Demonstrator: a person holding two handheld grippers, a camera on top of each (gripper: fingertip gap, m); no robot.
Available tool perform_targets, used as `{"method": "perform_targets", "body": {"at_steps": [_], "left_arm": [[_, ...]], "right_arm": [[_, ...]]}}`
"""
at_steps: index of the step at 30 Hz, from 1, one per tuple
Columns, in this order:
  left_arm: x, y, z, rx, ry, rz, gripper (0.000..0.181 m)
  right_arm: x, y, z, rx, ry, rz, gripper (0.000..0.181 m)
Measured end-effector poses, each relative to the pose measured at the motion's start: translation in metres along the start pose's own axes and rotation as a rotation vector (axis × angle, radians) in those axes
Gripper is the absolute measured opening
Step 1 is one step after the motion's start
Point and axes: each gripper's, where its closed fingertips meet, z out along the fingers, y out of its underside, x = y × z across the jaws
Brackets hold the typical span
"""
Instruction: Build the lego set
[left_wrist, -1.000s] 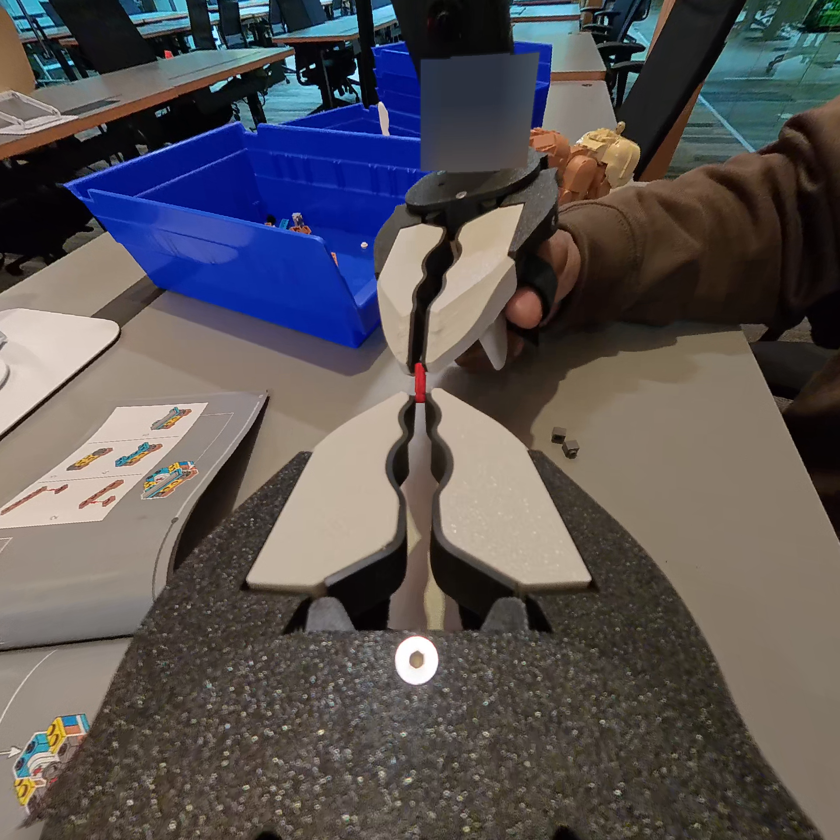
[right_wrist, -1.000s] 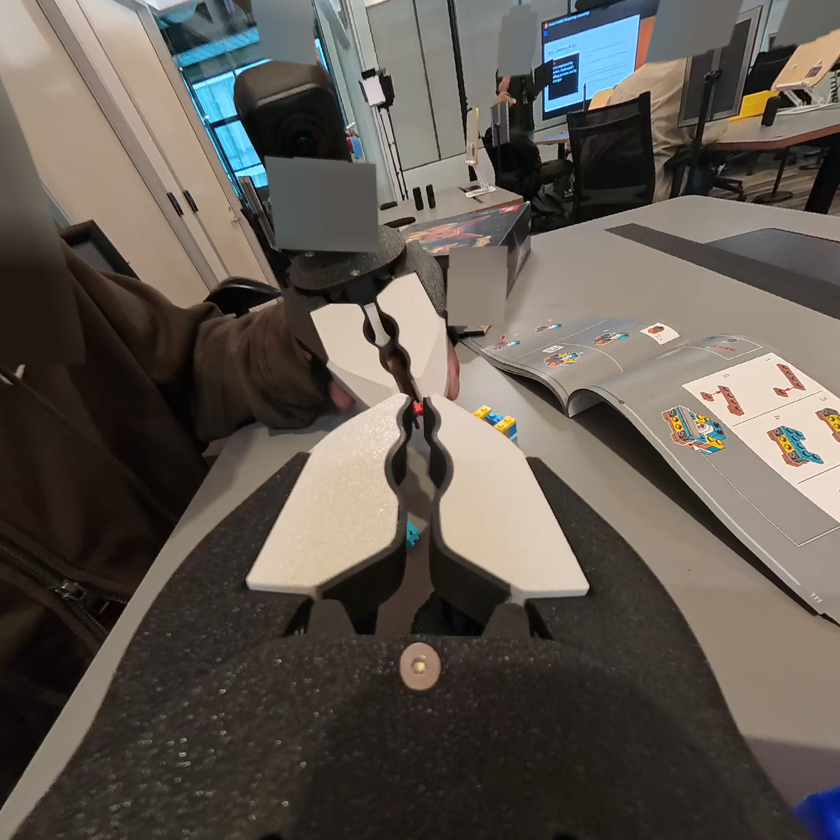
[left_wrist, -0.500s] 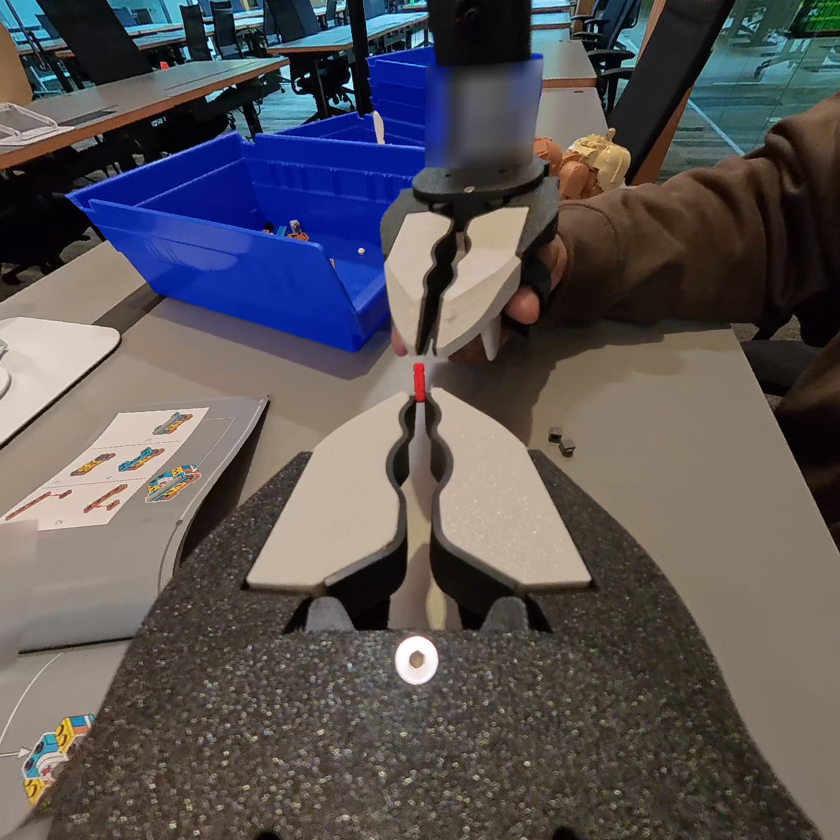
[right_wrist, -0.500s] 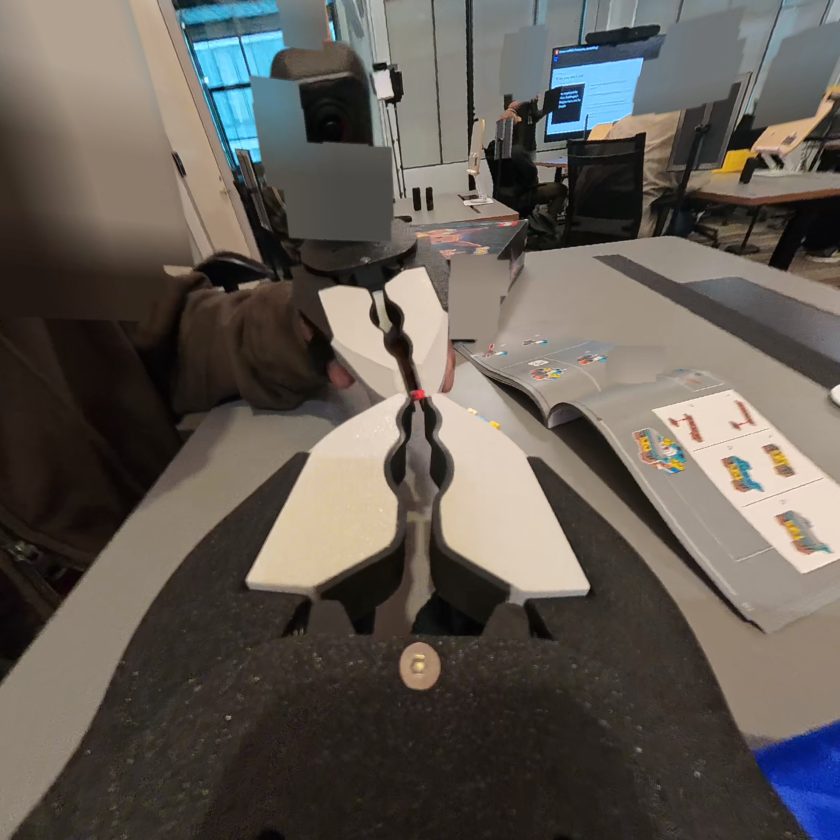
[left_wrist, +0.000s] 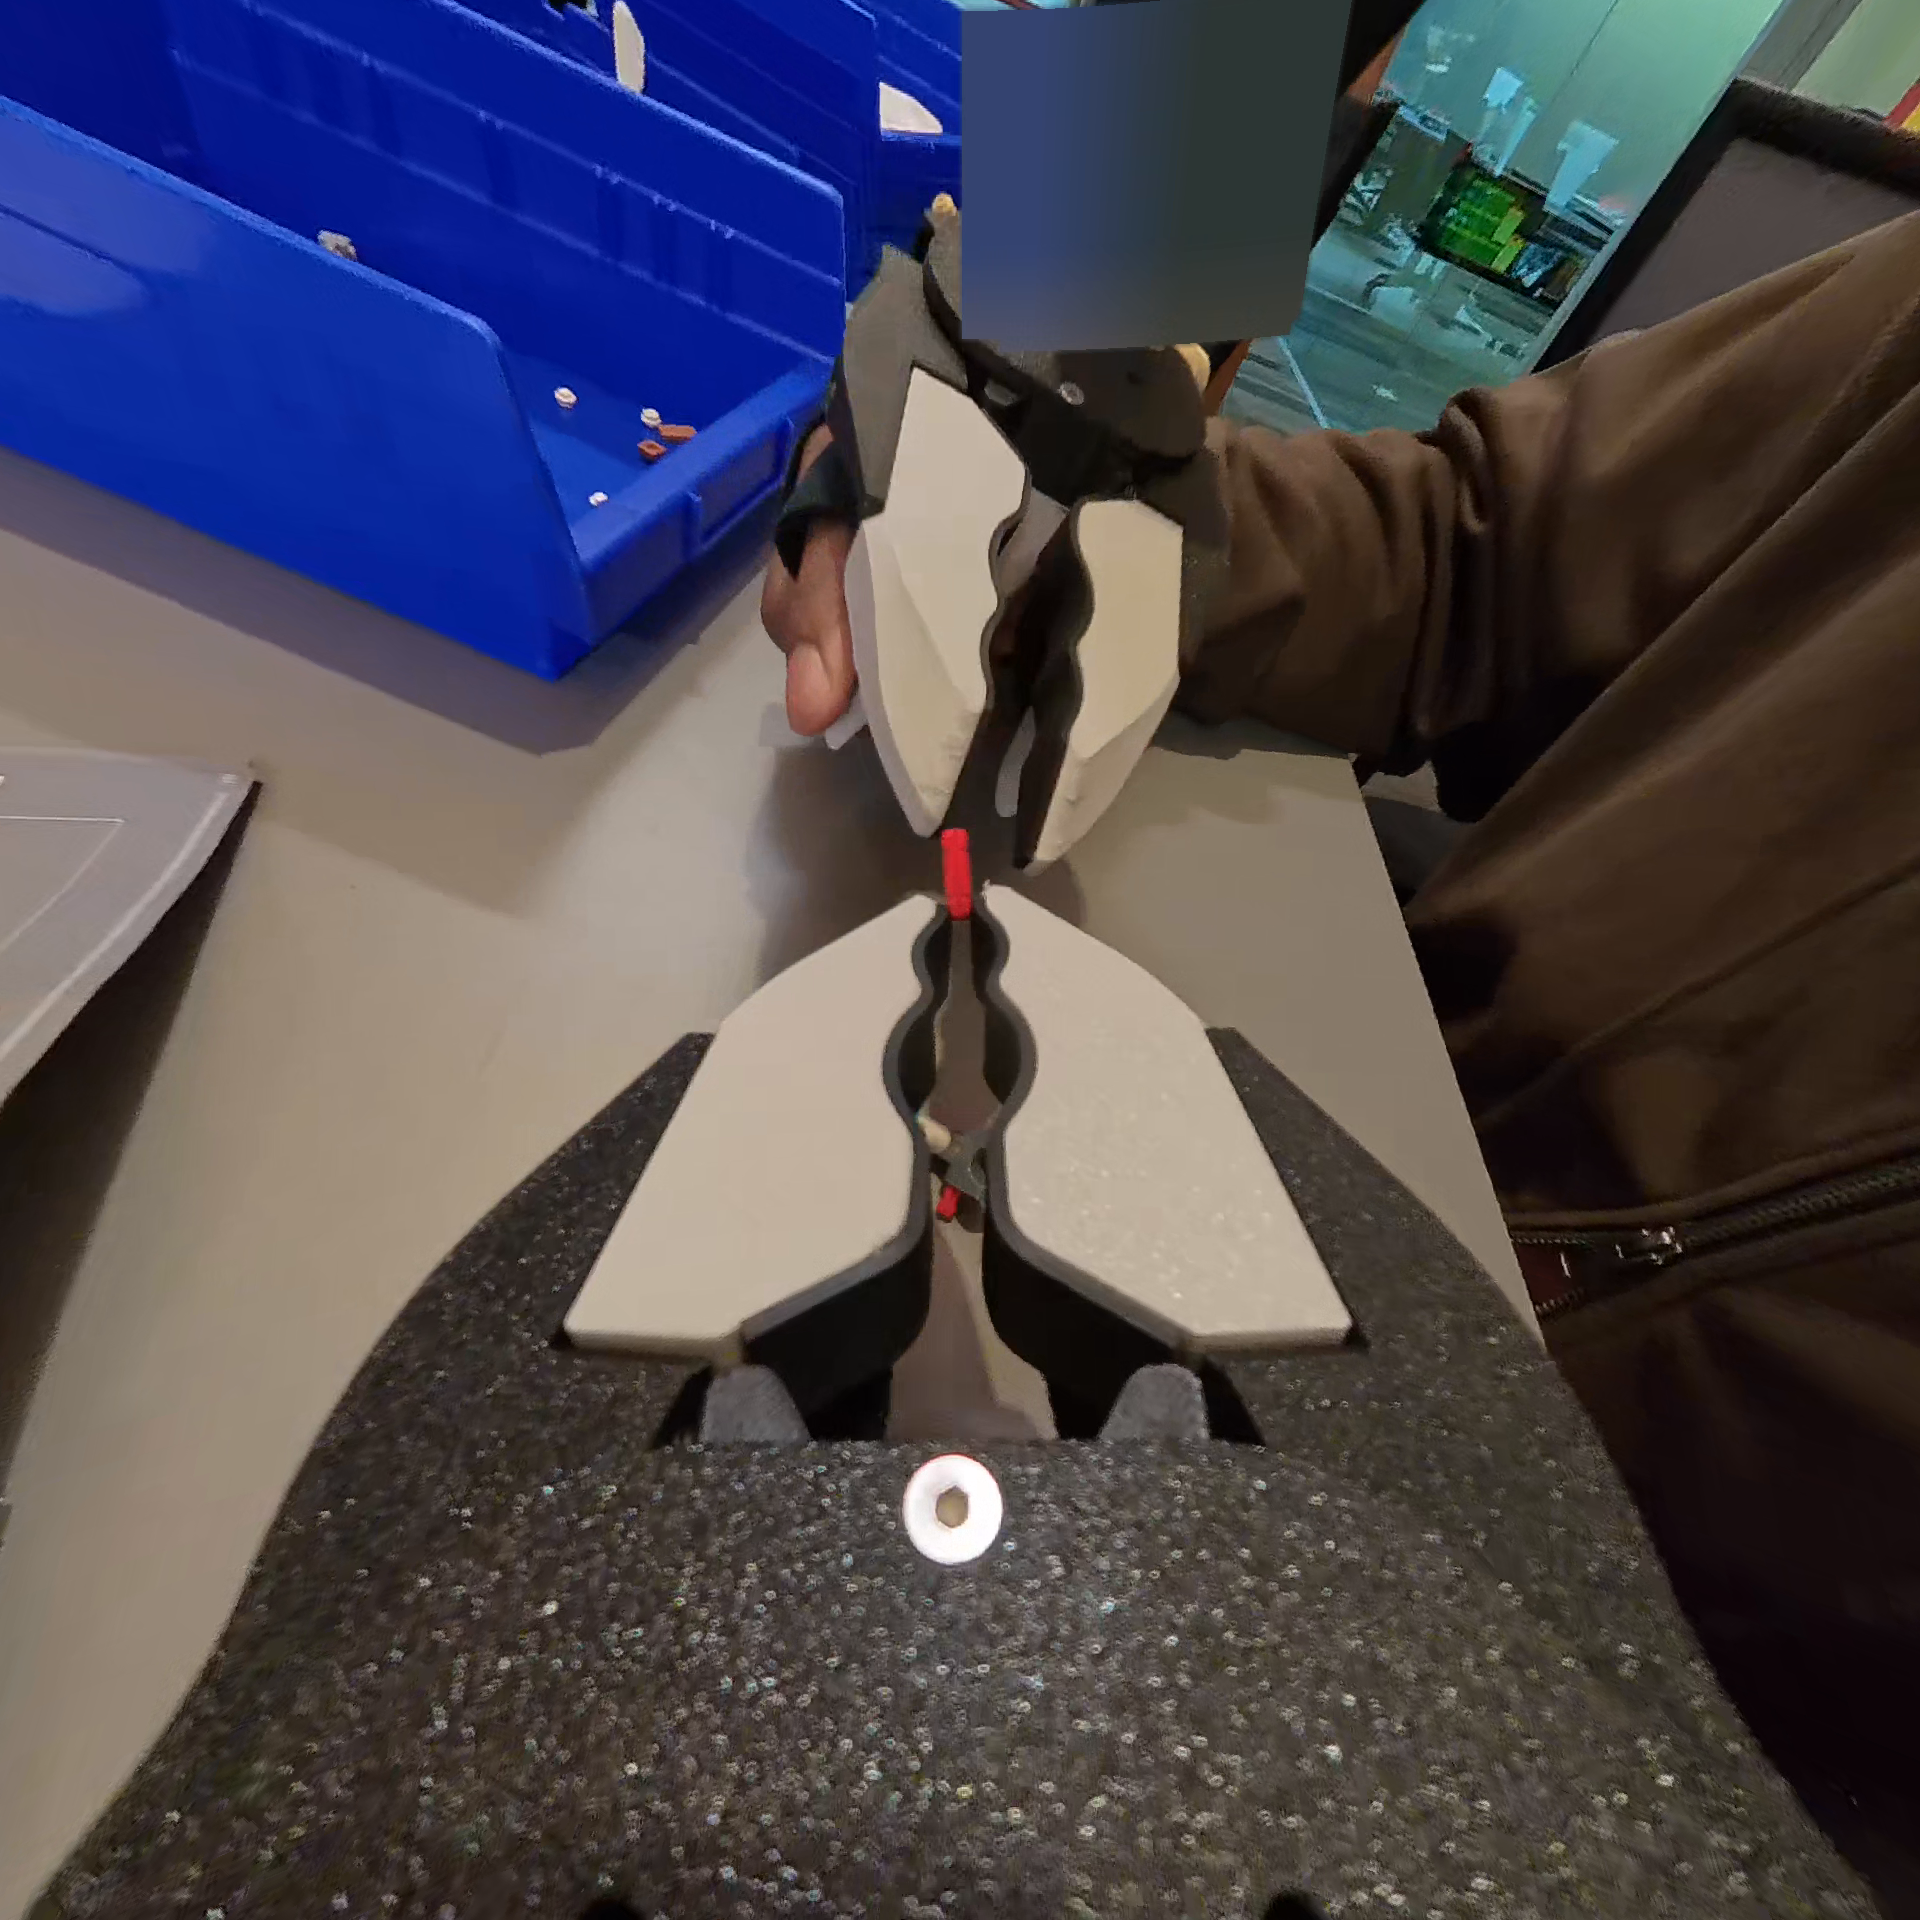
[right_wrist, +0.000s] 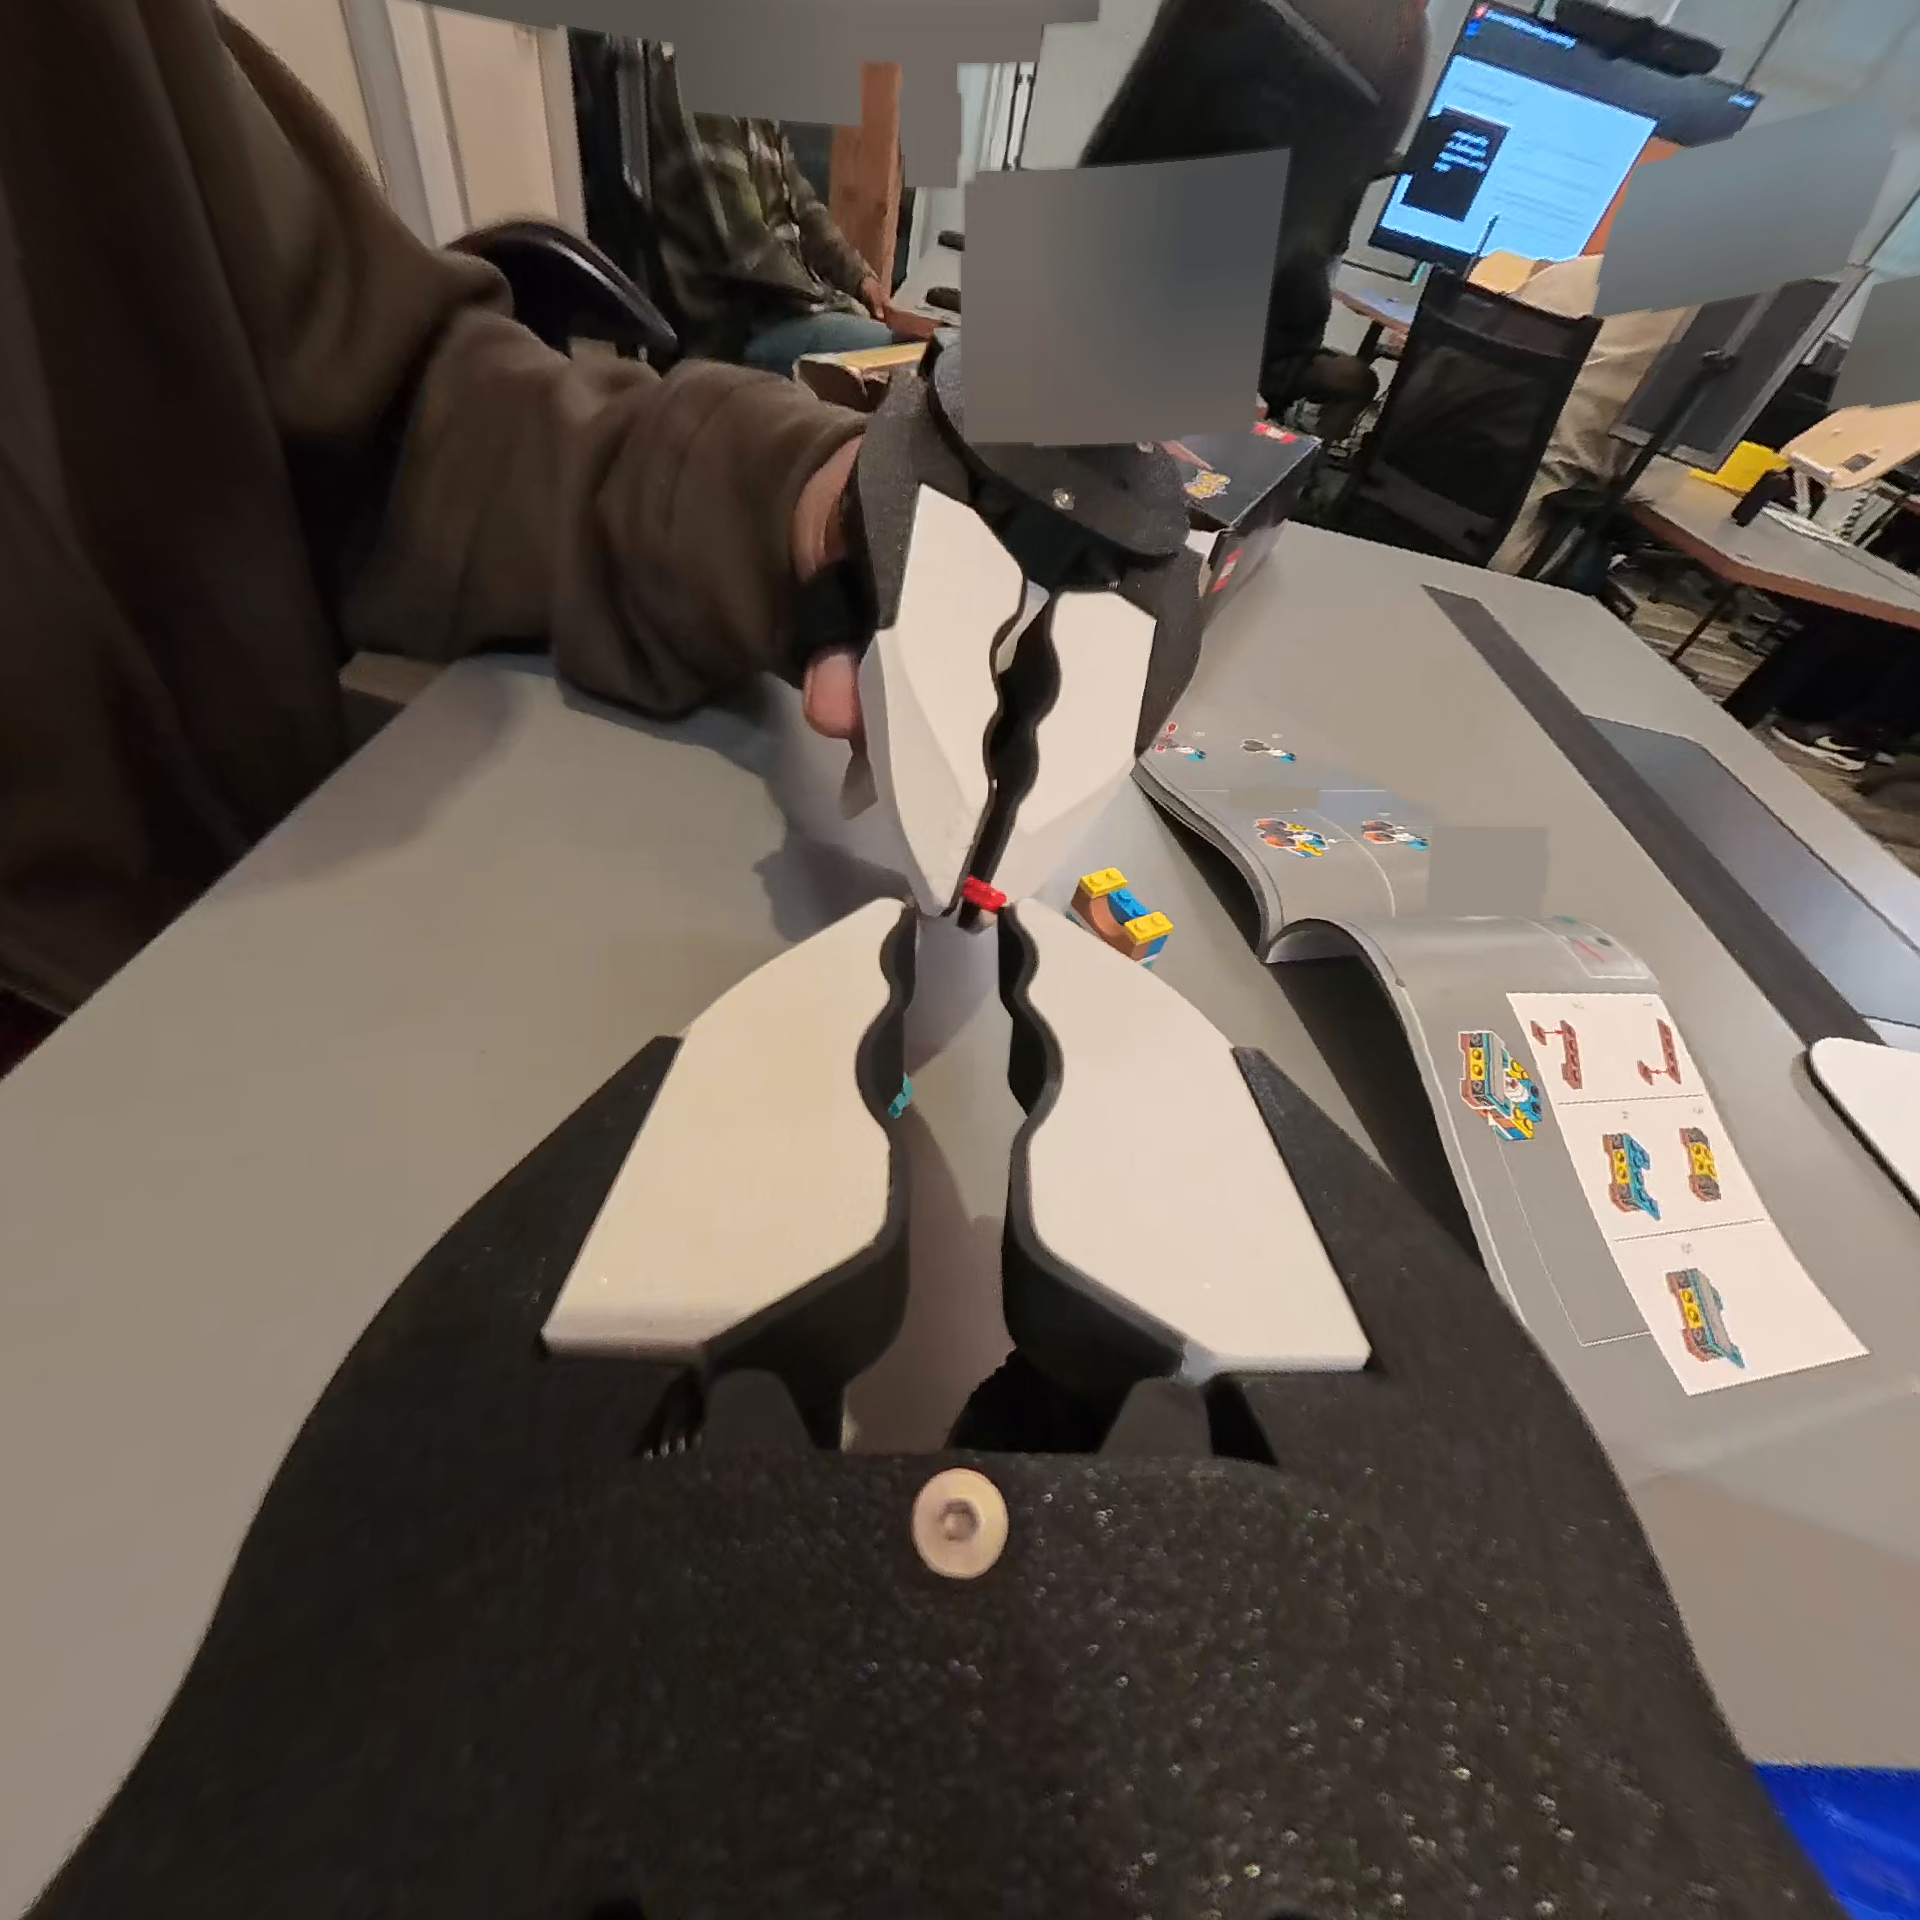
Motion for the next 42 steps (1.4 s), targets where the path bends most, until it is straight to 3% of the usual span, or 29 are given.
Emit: {"method": "perform_targets", "body": {"at_steps": [22,32,37,42], "left_arm": [[0.014,0.014,0.005,-0.084,0.104,-0.045,0.003],[-0.009,-0.009,-0.010,0.078,-0.049,0.088,0.015],[-0.011,-0.029,-0.018,0.230,-0.045,0.045,0.014],[-0.009,-0.033,-0.016,0.262,-0.051,0.061,0.013]], "right_arm": [[-0.015,0.006,0.006,-0.039,-0.067,-0.033,0.005],[0.010,-0.008,0.002,0.124,0.012,0.289,0.004],[0.020,-0.017,-0.005,0.231,0.055,0.375,0.004],[0.026,-0.017,-0.006,0.275,0.070,0.464,0.004]]}}
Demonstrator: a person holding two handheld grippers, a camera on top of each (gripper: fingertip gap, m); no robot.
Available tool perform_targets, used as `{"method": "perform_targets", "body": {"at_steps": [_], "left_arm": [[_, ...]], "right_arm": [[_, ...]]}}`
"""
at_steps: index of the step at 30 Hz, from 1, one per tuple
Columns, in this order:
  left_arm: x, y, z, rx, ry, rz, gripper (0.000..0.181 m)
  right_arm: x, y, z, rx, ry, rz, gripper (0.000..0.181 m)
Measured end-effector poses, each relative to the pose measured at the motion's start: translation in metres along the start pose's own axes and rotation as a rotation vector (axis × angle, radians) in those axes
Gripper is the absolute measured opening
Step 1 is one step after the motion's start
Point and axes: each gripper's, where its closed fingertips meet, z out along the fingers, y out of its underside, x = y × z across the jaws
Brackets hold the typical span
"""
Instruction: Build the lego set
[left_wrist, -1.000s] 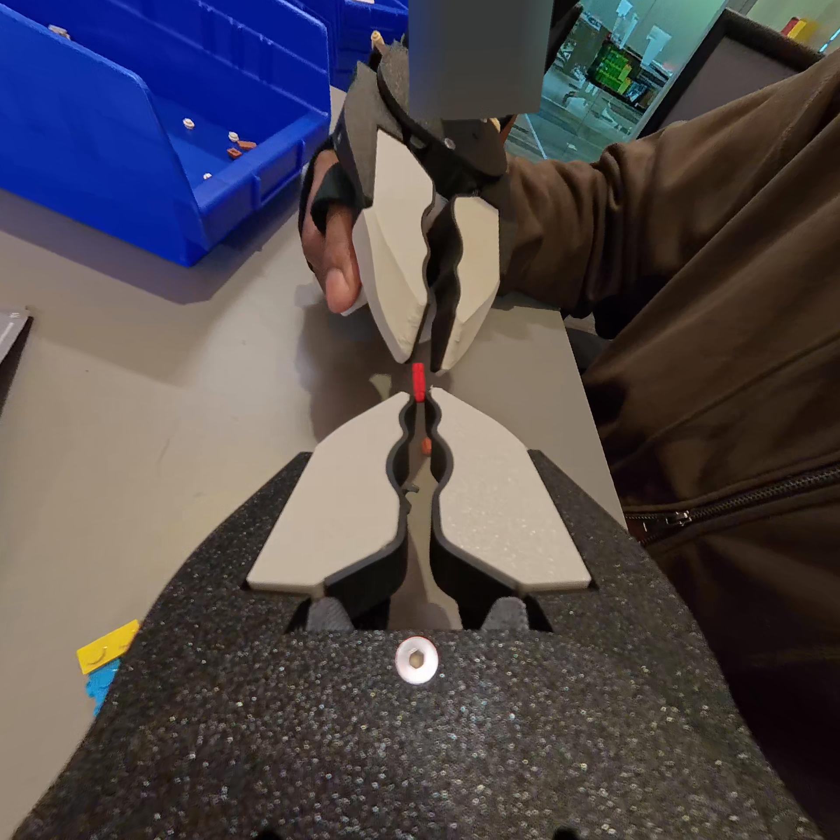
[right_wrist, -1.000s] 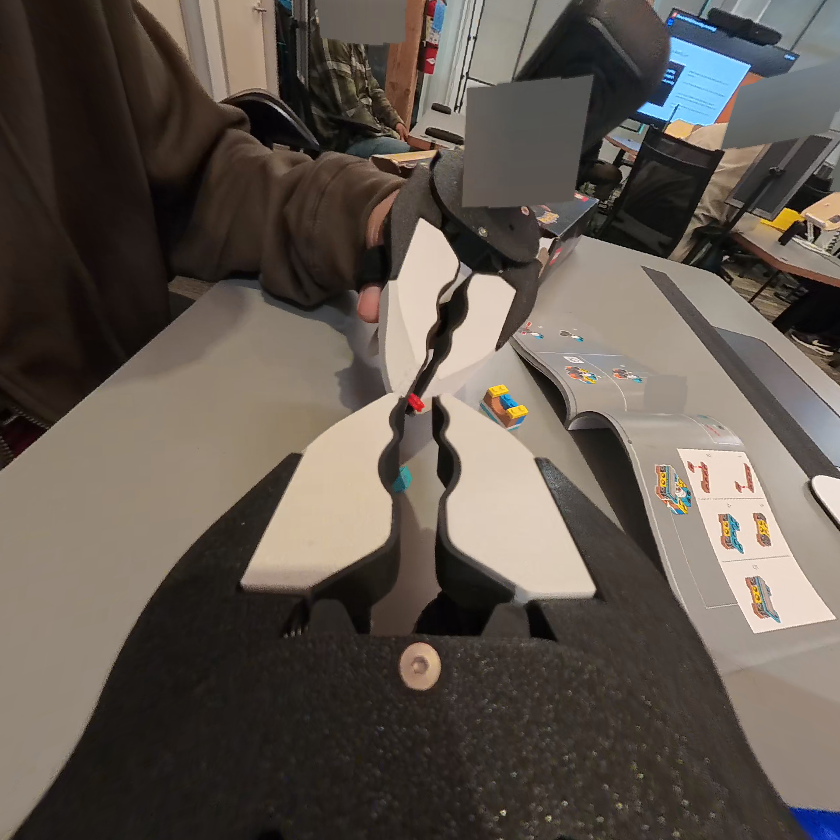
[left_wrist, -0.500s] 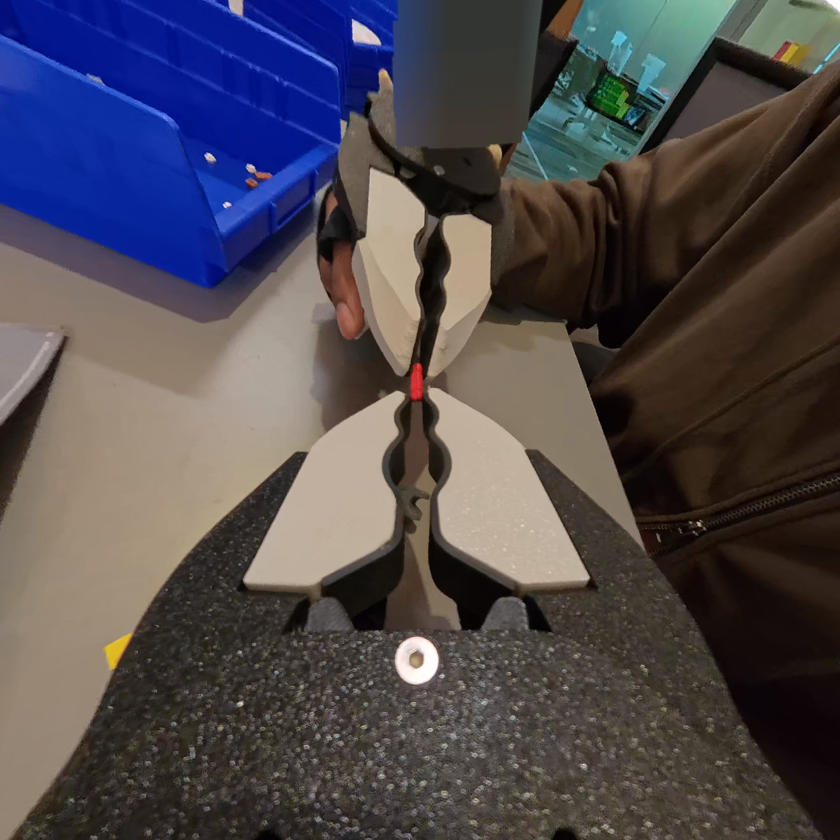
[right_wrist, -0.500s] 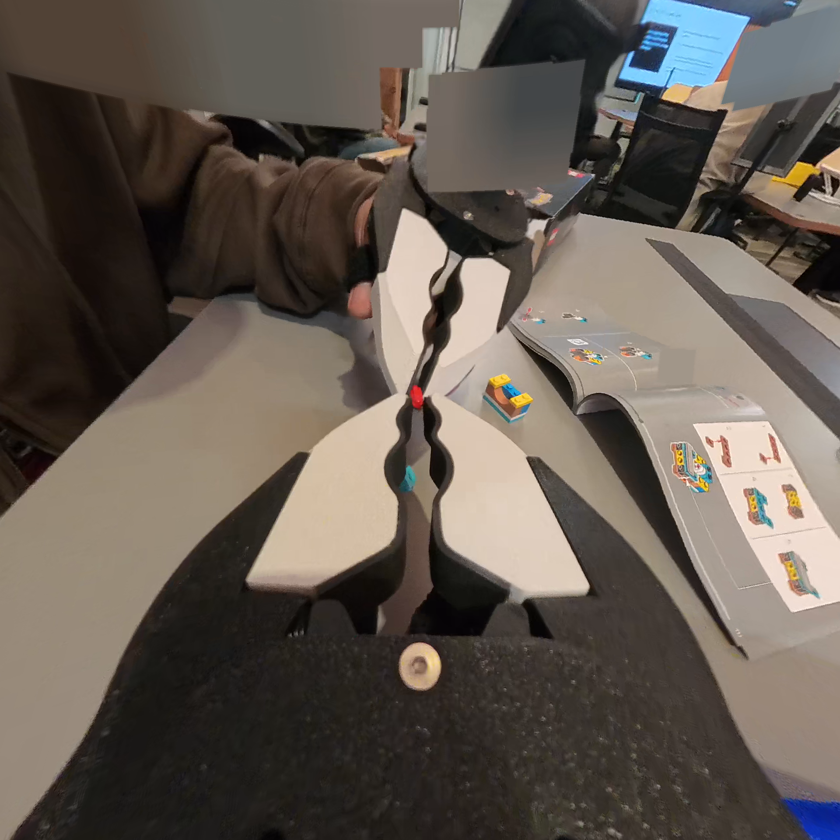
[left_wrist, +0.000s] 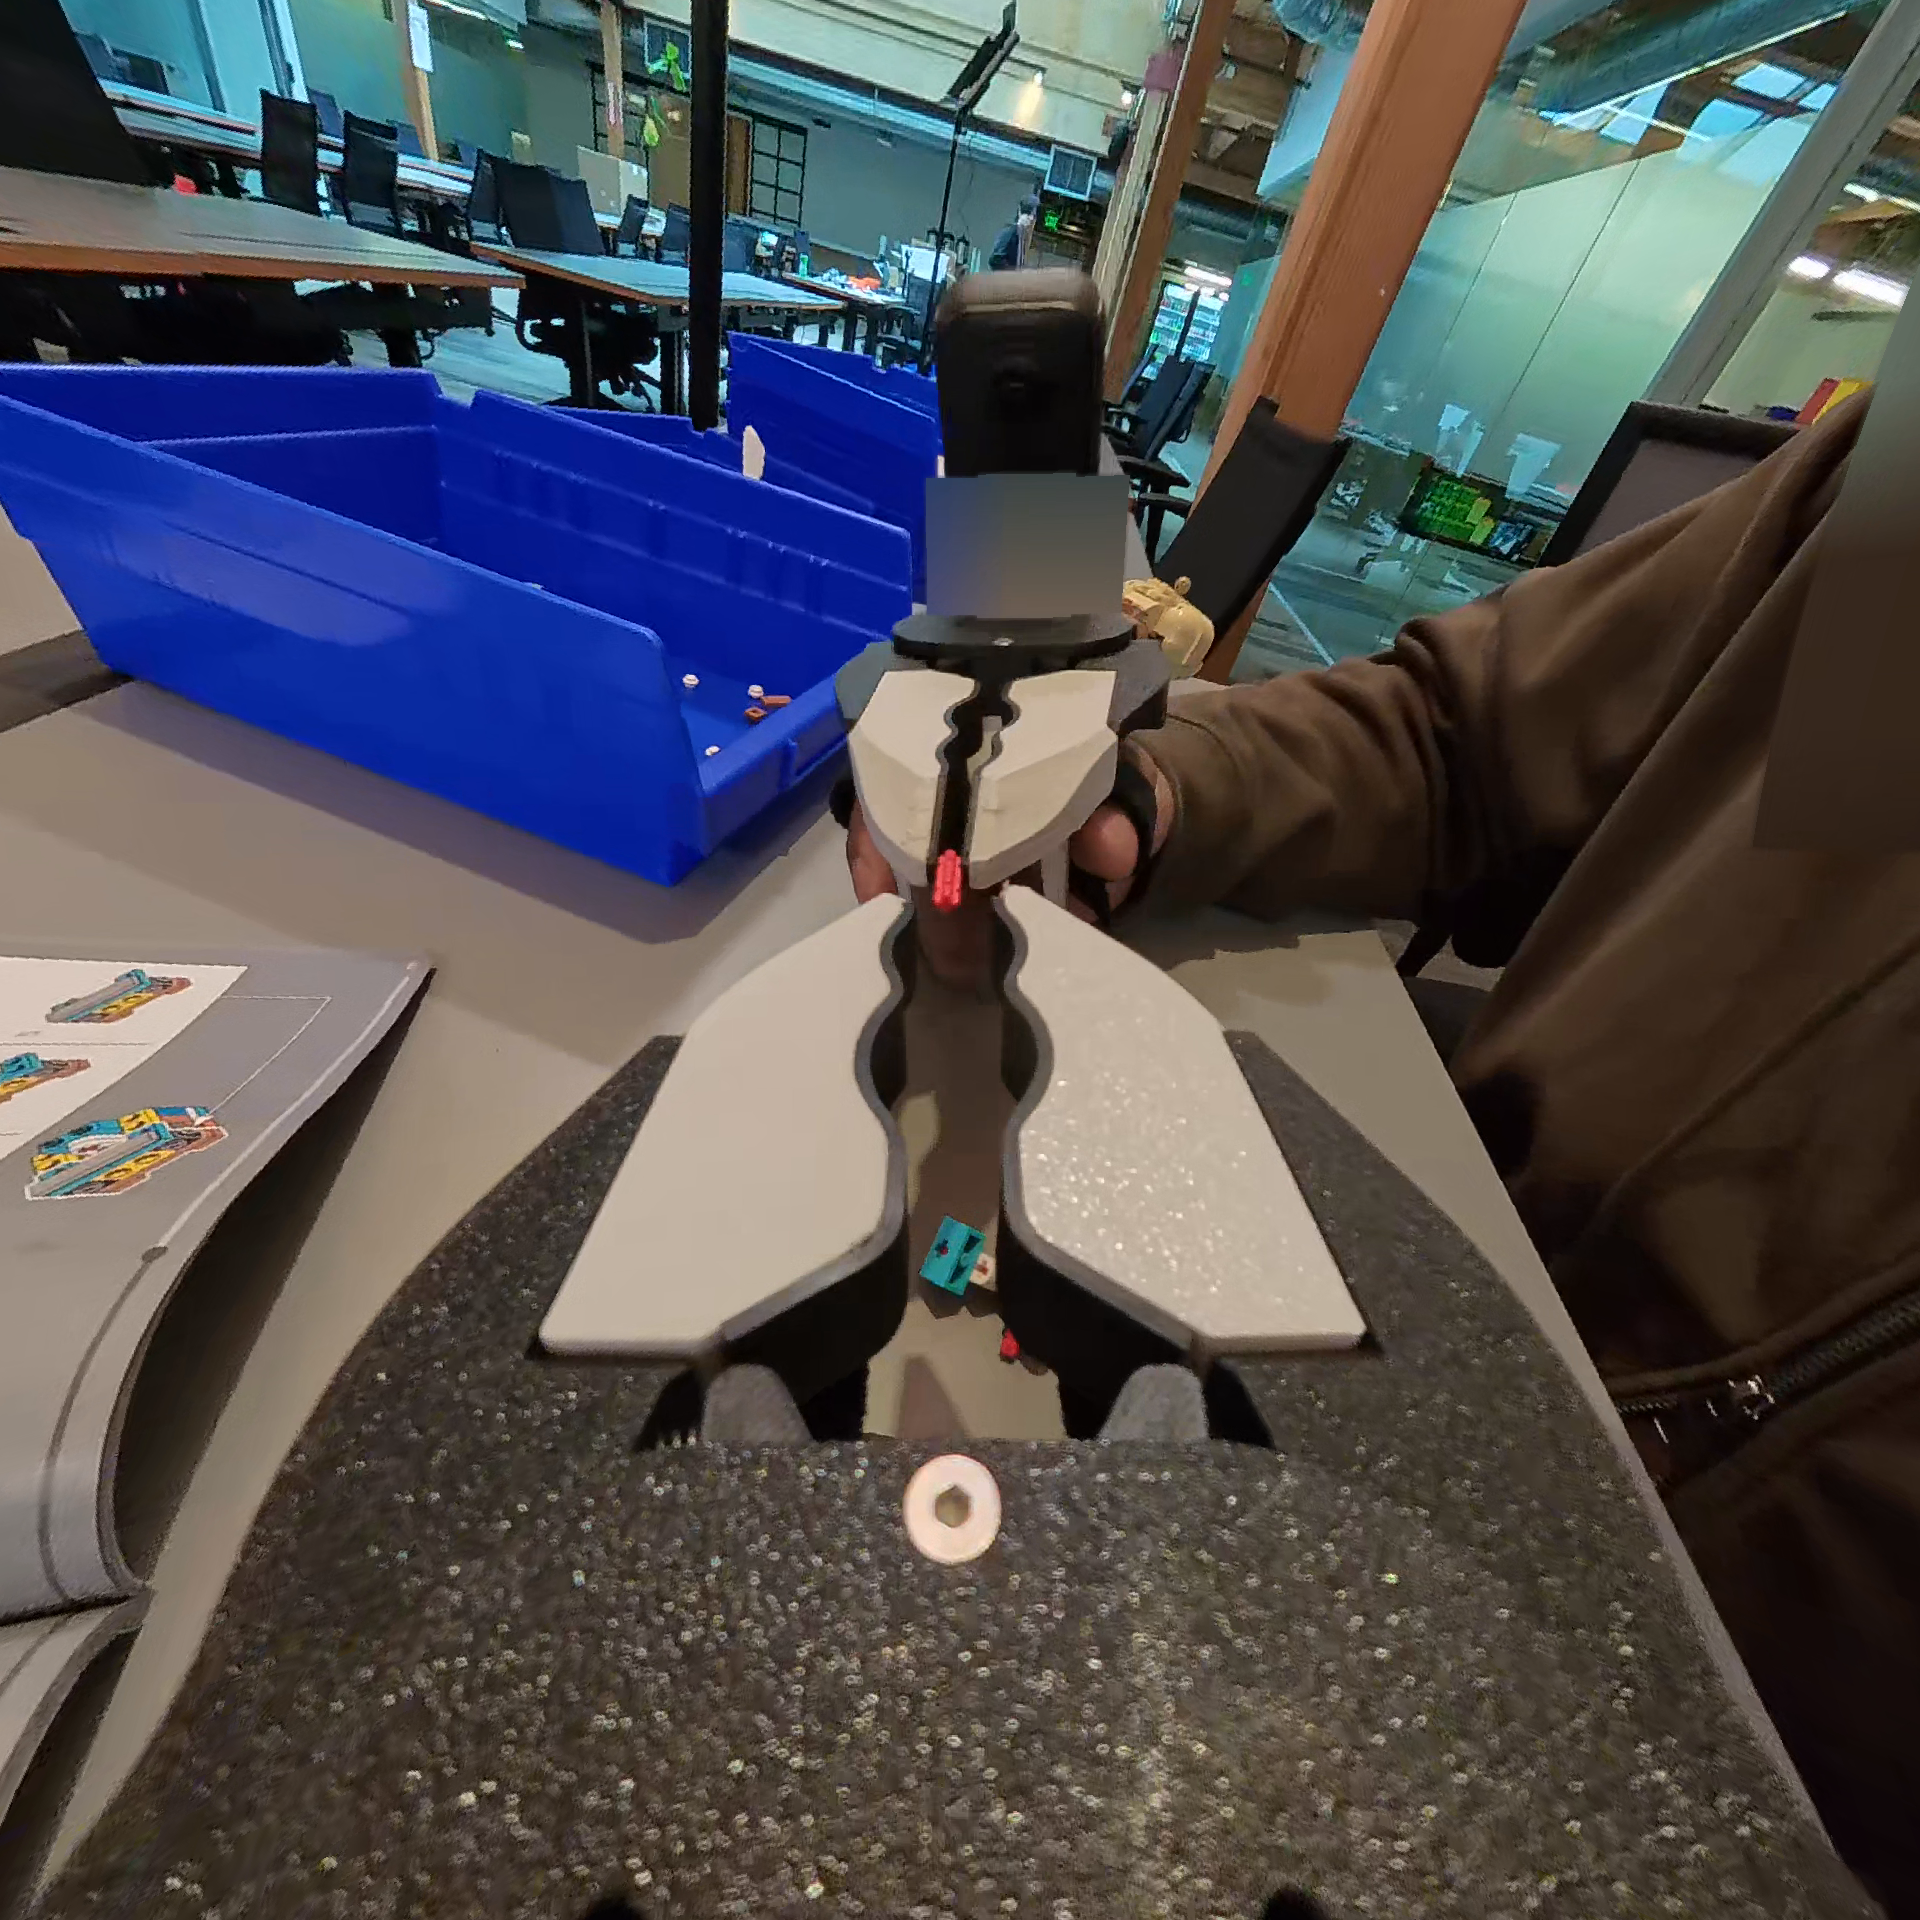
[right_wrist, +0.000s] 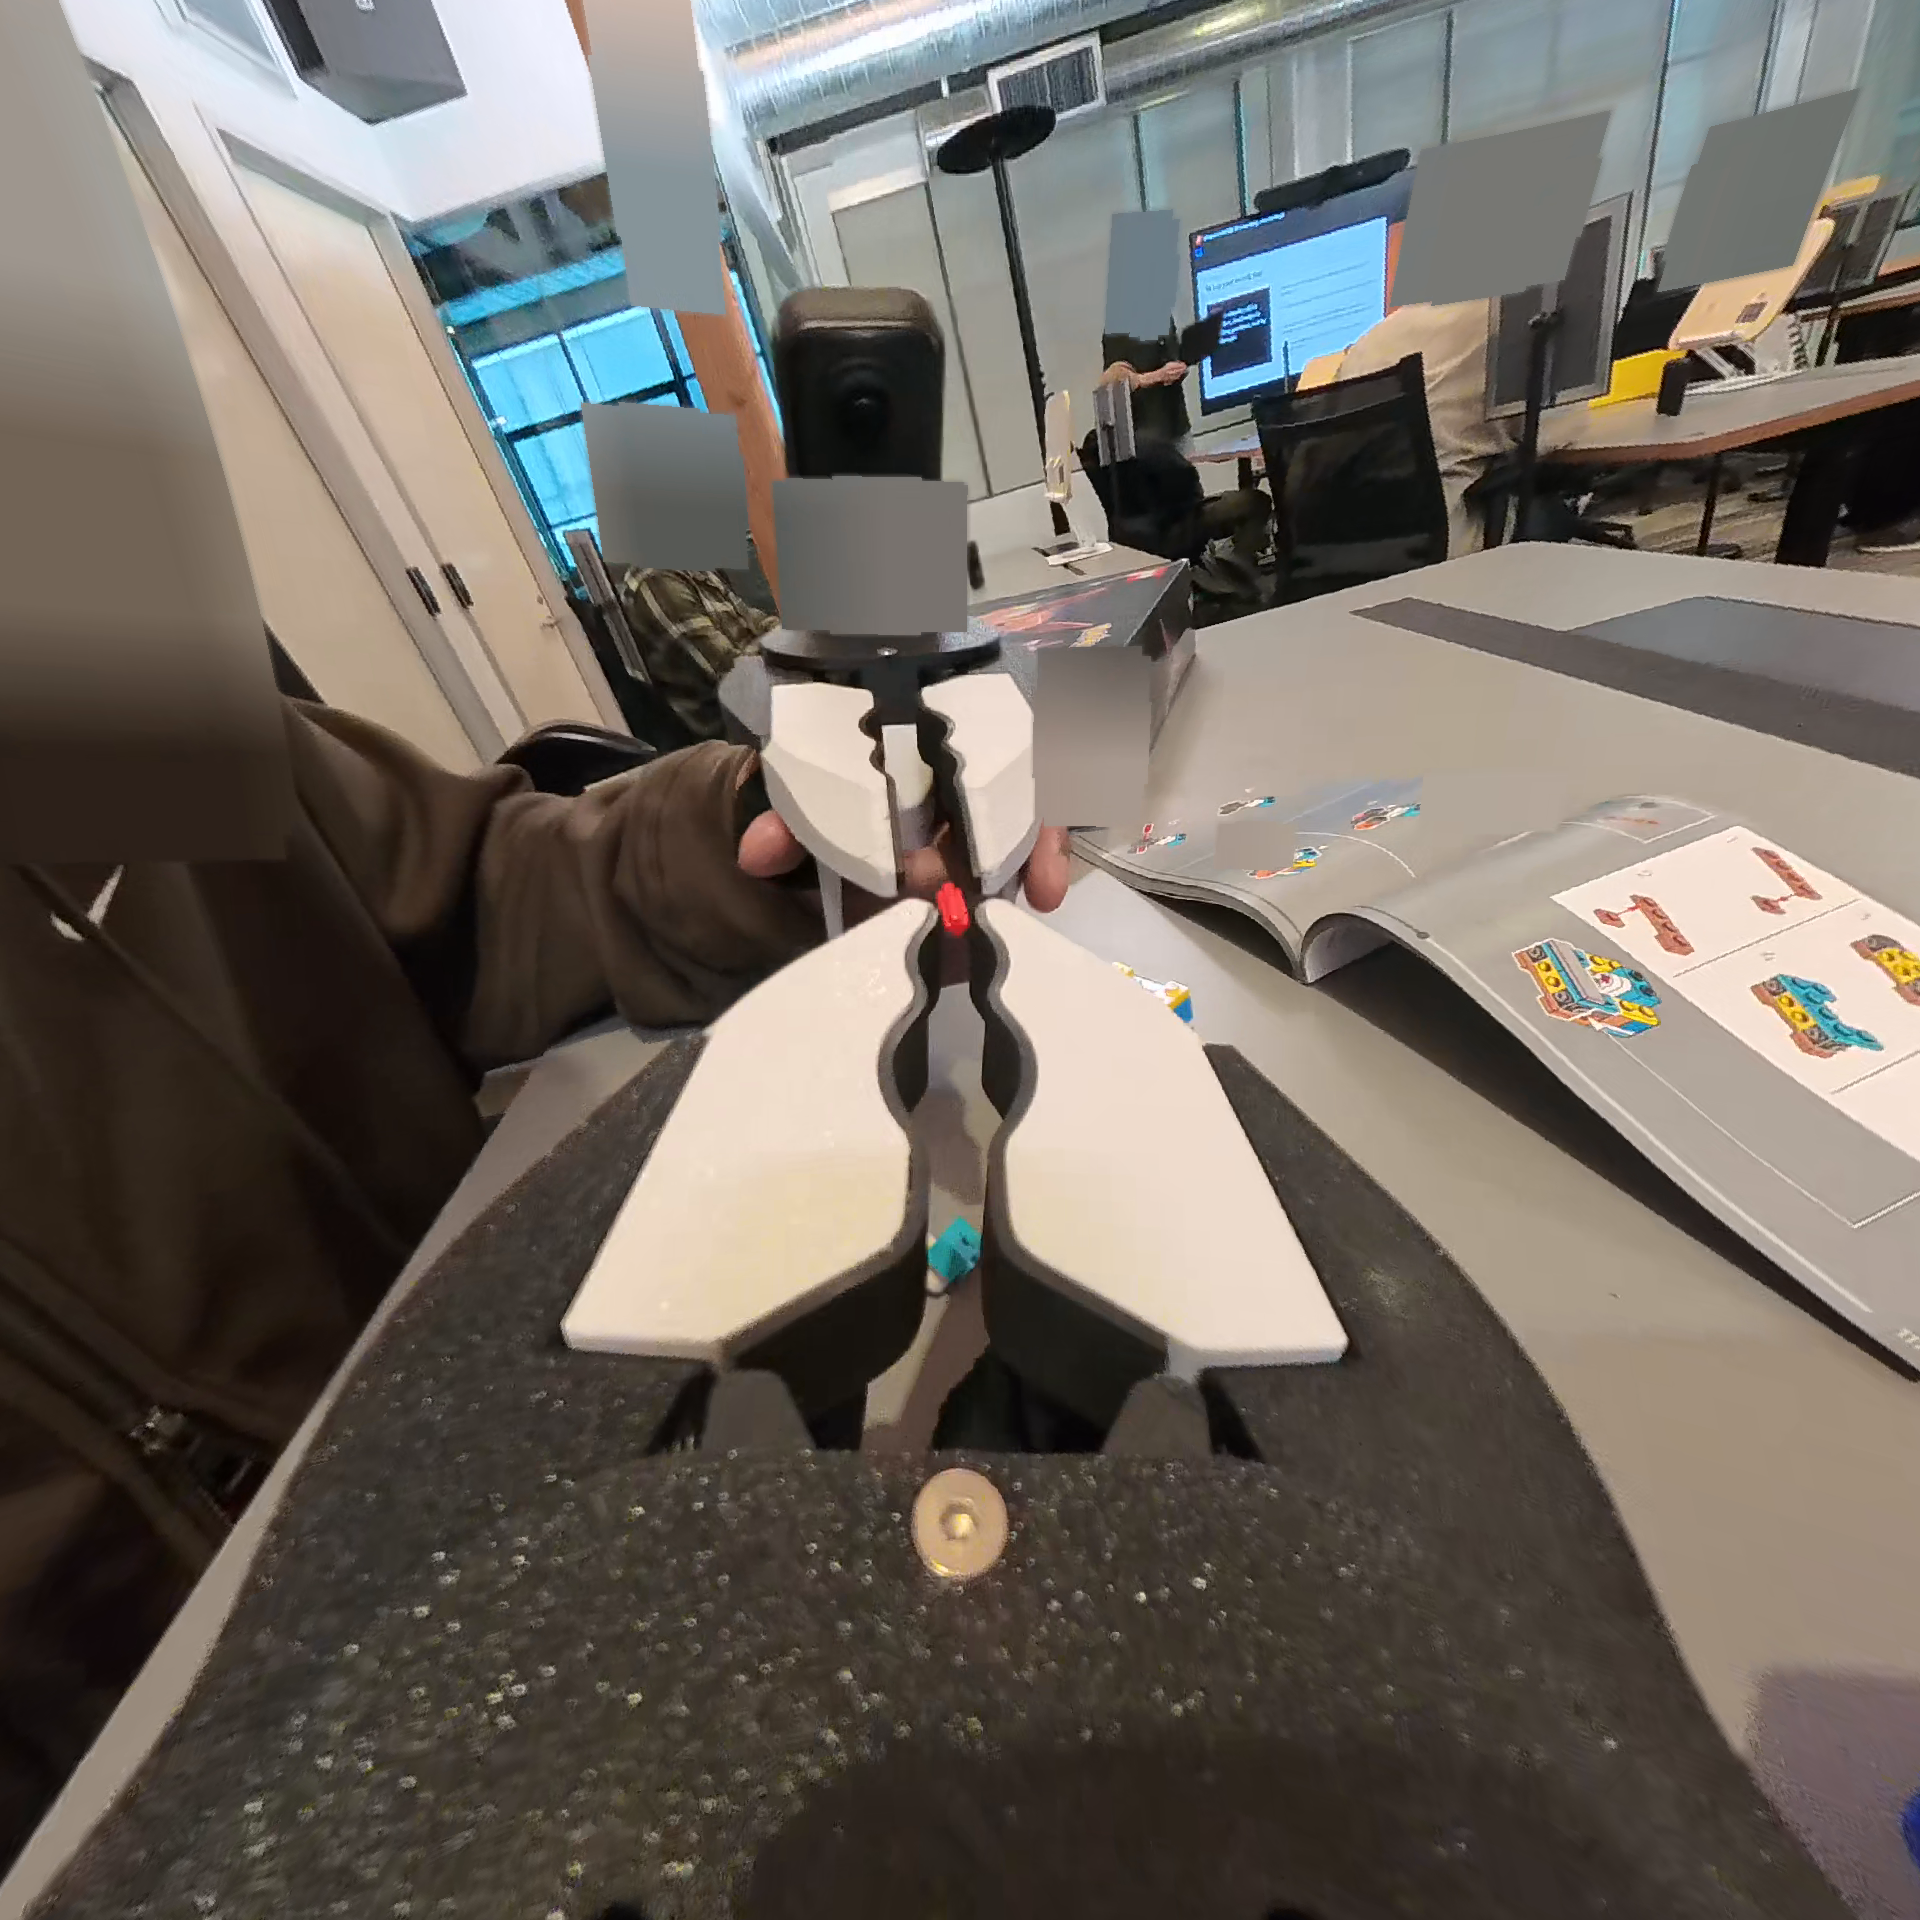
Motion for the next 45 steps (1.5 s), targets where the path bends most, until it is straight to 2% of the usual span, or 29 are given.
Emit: {"method": "perform_targets", "body": {"at_steps": [20,26,29,33,37,42,45], "left_arm": [[0.006,0.002,0.005,0.001,0.023,-0.007,0.005],[0.007,0.006,0.004,-0.040,0.037,-0.012,0.004],[0.004,0.011,-0.001,-0.090,0.035,-0.032,0.004],[0.004,0.024,-0.008,-0.201,0.055,-0.083,0.004],[0.000,0.038,-0.015,-0.304,0.030,-0.091,0.004],[-0.011,0.042,-0.018,-0.327,-0.028,-0.090,0.004],[-0.016,0.046,-0.019,-0.347,-0.056,-0.085,0.004]], "right_arm": [[-0.007,0.001,0.004,0.009,-0.026,0.006,0.004],[-0.008,0.005,0.005,-0.022,-0.036,-0.021,0.004],[-0.004,0.017,0.004,-0.111,-0.034,-0.068,0.016],[0.004,0.046,0.001,-0.325,-0.017,-0.165,0.023],[0.003,0.068,-0.001,-0.489,-0.011,-0.298,0.022],[-0.007,0.092,0.001,-0.640,-0.032,-0.464,0.022],[-0.012,0.099,0.005,-0.697,-0.020,-0.490,0.025]]}}
